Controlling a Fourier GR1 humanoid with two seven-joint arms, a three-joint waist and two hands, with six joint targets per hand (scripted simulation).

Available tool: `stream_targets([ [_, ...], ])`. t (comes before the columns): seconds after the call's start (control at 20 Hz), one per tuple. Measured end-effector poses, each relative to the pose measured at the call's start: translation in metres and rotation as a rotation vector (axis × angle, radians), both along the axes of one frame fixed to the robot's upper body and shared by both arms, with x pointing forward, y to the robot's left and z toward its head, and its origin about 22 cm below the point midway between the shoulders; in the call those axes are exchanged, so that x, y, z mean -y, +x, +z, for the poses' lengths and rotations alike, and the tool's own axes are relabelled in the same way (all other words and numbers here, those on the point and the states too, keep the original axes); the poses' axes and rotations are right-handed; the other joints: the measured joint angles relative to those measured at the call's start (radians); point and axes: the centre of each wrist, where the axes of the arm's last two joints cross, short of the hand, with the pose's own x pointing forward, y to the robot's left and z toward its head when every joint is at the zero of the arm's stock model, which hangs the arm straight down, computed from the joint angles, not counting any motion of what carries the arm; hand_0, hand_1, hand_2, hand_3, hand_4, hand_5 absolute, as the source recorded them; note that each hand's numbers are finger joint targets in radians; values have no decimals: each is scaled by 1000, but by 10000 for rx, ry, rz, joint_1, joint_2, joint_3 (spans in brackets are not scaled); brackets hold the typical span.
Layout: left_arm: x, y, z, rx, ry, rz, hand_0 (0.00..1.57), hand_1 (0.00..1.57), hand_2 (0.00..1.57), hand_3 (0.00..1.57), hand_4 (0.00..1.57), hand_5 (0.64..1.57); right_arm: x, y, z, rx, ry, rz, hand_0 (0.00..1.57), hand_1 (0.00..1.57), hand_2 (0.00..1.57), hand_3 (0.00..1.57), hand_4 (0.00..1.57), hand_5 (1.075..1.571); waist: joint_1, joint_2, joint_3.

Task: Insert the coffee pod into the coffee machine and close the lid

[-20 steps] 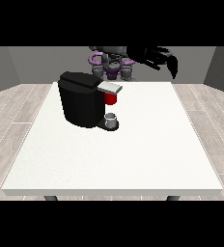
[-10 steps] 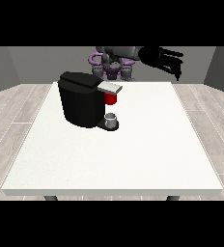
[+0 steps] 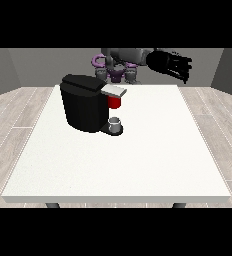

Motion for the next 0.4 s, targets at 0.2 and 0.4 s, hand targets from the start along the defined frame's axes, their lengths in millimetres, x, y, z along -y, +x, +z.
stream_targets([
  [0.2, -7, -6, -14, -416, -68, 183, 0, 0, 0, 0, 248, 1571, -13, -4, -32, -6, 130, 844, 0, 0, 0, 0, 219, 1571, -424, -471, 0],
  [0.4, -11, -14, -39, -945, -142, 514, 0, 0, 0, 0, 266, 1571, -20, -12, -74, -217, 340, 1622, 0, 0, 0, 0, 259, 1571, -890, -1068, -1],
])
